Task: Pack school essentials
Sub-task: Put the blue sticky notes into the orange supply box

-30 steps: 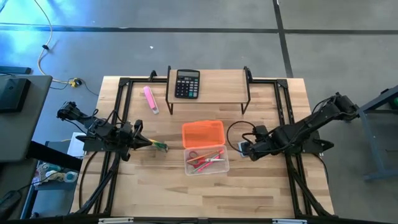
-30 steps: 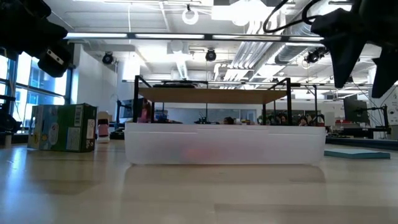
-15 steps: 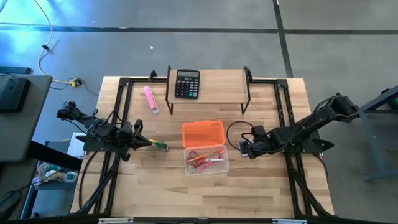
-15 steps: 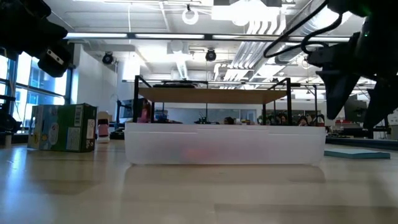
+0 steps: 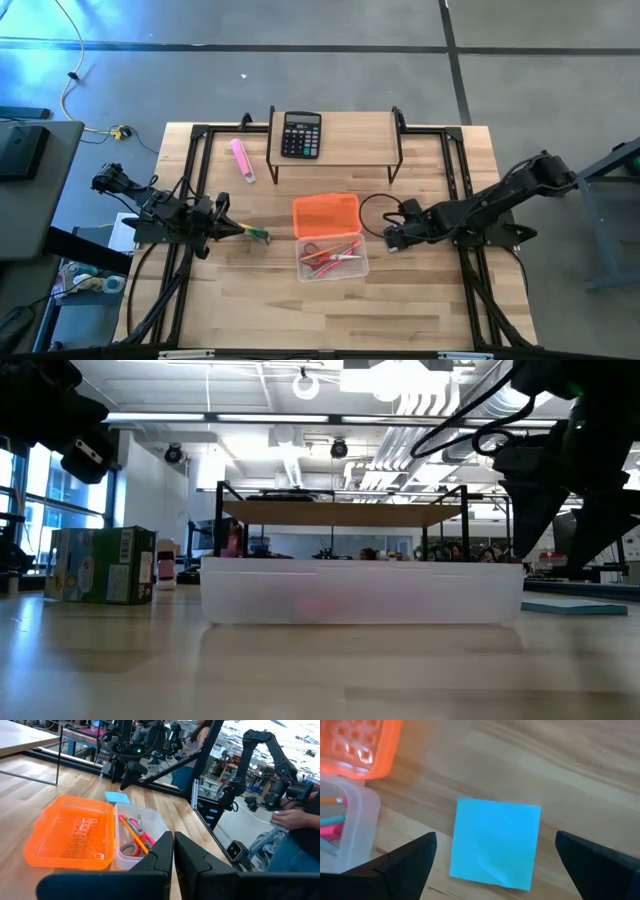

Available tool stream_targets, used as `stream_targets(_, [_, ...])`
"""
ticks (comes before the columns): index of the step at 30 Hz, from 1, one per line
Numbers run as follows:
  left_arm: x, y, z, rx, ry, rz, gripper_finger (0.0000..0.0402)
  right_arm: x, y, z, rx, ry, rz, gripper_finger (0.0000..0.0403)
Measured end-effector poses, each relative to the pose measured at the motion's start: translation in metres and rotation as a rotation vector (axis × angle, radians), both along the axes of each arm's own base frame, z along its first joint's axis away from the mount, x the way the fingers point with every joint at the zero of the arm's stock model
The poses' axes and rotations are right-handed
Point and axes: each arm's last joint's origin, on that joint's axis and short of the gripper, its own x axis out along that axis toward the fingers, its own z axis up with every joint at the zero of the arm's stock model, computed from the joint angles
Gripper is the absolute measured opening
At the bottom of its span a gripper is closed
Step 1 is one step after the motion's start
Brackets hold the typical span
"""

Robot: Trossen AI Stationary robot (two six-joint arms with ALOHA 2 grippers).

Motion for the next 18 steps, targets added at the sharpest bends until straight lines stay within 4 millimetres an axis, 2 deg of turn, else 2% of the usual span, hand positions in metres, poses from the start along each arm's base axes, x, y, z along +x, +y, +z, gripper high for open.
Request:
stream_targets(9, [0.0, 0.0, 0.0, 0.0, 0.0, 0.0, 0.0005, 0.012, 0.003, -0.018, 0.027, 0.048, 0.021, 0.04])
stream_targets(18, [0.0, 0.0, 0.0, 0.0, 0.001, 0.0, 0.0005, 0.016, 0.004, -0.025, 0.039, 0.069, 0.02, 0.04])
